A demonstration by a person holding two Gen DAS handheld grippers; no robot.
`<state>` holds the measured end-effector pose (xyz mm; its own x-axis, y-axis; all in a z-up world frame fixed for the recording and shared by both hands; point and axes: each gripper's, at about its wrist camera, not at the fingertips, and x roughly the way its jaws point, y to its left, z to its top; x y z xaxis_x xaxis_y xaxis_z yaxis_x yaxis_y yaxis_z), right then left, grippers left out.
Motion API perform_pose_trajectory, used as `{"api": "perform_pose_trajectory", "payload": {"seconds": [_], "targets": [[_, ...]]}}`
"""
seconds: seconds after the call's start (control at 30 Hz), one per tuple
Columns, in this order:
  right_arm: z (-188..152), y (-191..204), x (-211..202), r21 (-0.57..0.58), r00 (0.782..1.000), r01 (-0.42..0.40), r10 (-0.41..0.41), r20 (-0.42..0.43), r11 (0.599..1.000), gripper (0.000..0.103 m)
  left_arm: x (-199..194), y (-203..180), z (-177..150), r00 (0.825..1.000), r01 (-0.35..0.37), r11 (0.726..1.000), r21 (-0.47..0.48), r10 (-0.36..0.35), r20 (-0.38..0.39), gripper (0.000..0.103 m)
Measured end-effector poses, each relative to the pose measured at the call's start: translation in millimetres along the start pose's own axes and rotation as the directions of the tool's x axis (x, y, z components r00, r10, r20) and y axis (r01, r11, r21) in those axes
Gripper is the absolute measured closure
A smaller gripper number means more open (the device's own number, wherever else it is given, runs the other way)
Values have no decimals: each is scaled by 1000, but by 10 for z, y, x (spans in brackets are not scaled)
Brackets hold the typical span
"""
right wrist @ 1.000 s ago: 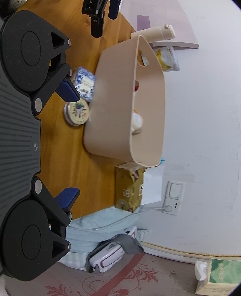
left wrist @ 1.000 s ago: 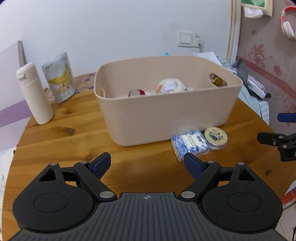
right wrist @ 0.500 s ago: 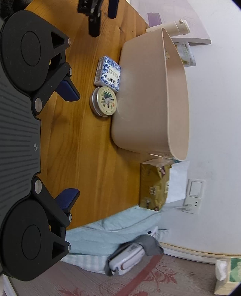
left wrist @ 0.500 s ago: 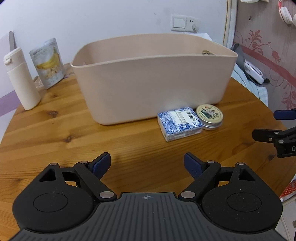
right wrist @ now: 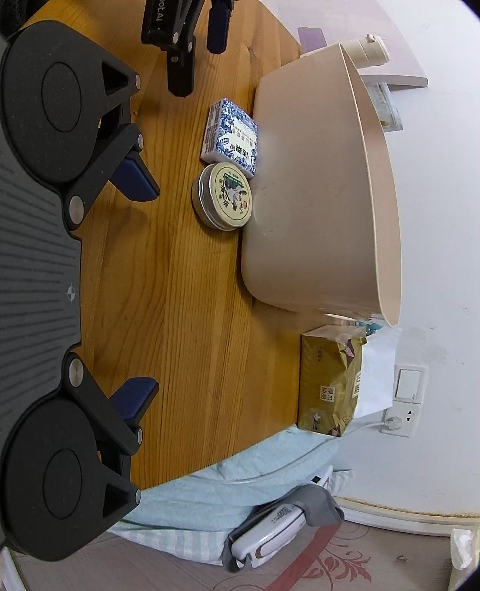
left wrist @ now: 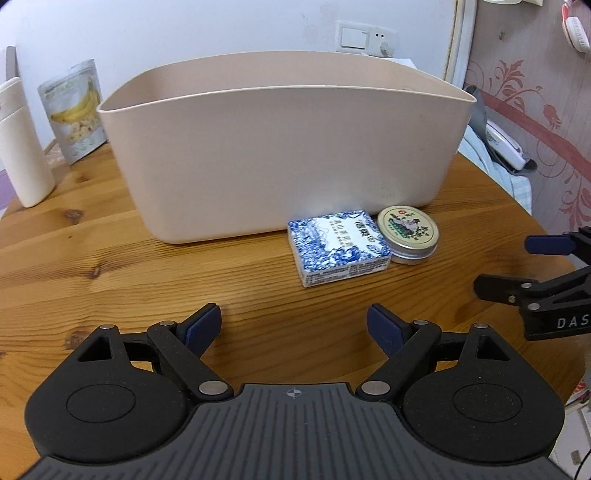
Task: Organize objects
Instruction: 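Approach the blue-and-white box with the left tool while the right tool approaches the round tin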
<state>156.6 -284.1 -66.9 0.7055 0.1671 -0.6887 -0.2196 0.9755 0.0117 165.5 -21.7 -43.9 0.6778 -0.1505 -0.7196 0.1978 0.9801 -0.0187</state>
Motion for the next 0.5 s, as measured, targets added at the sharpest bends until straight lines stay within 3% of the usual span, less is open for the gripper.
{"api": "perform_pose_trajectory", "payload": {"seconds": [0.5], "targets": [[67, -63, 201, -1, 1000, -27, 27, -6, 1000, 0, 242, -159, 163, 1000, 24, 999, -26, -24, 17, 15]]}}
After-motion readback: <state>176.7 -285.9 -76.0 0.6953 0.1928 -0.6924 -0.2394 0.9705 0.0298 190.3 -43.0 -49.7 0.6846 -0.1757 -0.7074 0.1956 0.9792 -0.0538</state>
